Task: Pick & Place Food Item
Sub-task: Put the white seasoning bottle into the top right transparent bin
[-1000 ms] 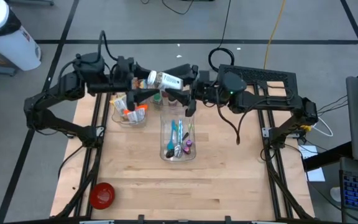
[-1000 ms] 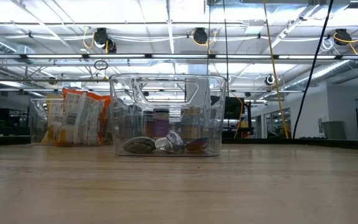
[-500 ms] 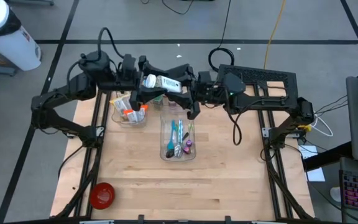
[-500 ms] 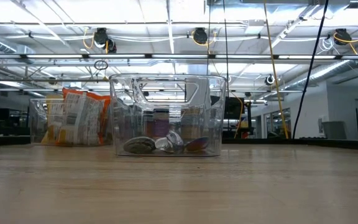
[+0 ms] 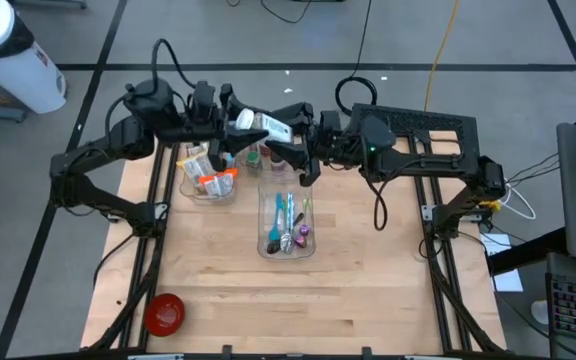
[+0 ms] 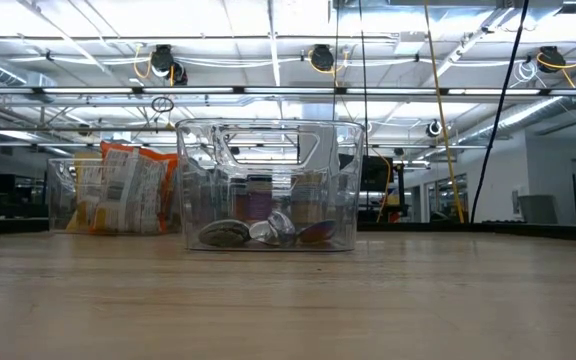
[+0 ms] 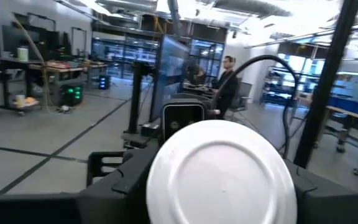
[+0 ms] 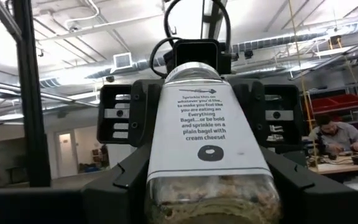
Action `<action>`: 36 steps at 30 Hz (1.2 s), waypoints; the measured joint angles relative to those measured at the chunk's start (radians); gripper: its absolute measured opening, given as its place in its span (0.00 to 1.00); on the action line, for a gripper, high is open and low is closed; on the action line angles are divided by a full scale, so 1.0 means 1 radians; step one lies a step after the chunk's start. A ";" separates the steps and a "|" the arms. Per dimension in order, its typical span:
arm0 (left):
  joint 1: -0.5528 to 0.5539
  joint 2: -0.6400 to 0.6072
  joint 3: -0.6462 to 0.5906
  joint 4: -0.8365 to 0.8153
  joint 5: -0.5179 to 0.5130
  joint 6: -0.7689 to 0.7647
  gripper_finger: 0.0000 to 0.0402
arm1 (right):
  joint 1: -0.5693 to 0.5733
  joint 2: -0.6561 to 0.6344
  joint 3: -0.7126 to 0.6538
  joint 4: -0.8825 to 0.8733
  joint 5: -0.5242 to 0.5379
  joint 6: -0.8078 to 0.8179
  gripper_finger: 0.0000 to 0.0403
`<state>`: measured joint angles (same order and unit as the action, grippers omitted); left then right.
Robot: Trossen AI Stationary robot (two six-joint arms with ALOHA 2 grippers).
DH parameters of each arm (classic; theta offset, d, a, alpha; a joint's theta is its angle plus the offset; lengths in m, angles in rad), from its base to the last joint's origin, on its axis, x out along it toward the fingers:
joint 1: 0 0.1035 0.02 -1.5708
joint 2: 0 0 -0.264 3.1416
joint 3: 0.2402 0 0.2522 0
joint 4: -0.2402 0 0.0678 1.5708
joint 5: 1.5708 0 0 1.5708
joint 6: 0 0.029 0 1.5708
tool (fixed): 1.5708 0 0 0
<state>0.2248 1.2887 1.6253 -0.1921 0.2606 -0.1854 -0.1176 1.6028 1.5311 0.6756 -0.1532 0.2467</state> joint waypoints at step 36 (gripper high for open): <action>0.036 0.055 0.000 -0.288 0.053 -0.044 0.52 | -0.058 -0.071 0.001 -0.656 -0.193 0.000 0.56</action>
<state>0.2607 1.3441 1.6249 -0.4804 0.3134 -0.2297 -0.1753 1.5322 1.5322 0.0197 -0.3464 0.2466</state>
